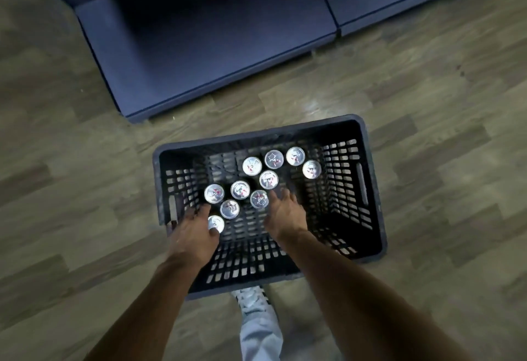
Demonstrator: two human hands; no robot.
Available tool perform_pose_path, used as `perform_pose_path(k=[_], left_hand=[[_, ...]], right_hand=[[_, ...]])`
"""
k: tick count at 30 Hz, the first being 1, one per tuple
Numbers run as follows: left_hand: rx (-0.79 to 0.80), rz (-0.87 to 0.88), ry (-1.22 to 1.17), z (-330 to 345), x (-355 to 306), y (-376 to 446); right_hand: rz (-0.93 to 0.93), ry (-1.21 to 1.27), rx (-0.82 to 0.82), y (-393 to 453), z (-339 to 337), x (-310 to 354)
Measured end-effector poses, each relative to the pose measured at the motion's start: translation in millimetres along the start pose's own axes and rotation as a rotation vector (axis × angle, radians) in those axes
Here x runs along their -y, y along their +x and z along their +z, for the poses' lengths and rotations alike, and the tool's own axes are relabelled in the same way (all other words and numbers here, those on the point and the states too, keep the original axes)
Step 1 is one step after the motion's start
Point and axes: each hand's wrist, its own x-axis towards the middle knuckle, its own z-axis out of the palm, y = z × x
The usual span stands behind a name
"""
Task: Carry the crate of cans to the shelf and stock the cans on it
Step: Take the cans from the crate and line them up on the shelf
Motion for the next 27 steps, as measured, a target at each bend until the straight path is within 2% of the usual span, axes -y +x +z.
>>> perform_pose_path(k=[10, 19, 27], left_hand=[[0.037, 0.006, -0.071, 67, -1, 55], [0.016, 0.056, -0.052, 80, -14, 70], [-0.02, 0.067, -0.043, 96, -2, 68]], right_hand=[[-0.013, -0.119, 0.039, 77, 64, -1], [0.042, -0.212, 0.123, 107, 102, 11], [-0.06, -0.357, 0.038, 109, 115, 16]])
